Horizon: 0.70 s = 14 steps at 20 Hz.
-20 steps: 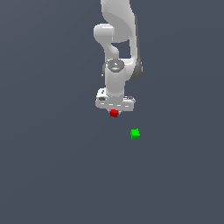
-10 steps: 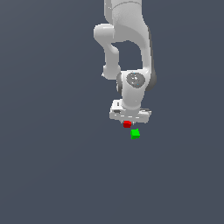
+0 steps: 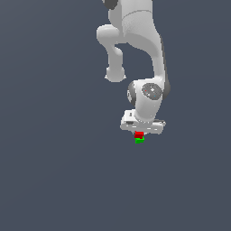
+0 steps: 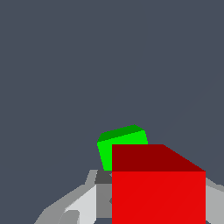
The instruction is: Stack the red cube on top of the green cube.
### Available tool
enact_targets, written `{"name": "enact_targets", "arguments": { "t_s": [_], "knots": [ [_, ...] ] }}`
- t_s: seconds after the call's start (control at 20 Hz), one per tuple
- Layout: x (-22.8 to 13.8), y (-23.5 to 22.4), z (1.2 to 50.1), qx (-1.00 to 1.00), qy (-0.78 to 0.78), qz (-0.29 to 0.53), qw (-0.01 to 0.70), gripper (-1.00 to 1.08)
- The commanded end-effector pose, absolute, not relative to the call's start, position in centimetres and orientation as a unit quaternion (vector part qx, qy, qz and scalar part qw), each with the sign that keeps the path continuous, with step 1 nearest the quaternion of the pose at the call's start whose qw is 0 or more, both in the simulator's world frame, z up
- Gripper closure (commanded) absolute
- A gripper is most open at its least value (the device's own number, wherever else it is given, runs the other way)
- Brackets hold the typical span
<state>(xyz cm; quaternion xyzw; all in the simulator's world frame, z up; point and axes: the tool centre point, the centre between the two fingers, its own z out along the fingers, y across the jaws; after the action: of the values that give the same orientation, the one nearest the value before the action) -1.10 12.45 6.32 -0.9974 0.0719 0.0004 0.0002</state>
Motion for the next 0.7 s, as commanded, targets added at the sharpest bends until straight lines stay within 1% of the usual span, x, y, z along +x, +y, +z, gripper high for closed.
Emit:
{"name": "enact_targets", "arguments": {
  "t_s": [0.0,0.45,0.5,0.65],
  "knots": [
    [-0.58,12.93,6.22,-0.997,0.072,0.000,0.000,1.08],
    [-0.28,13.14,6.17,-0.997,0.072,0.000,0.000,1.08],
    [-0.28,13.14,6.17,-0.997,0.072,0.000,0.000,-0.92],
    [-0.28,13.14,6.17,-0.997,0.072,0.000,0.000,-0.92]
  ]
}}
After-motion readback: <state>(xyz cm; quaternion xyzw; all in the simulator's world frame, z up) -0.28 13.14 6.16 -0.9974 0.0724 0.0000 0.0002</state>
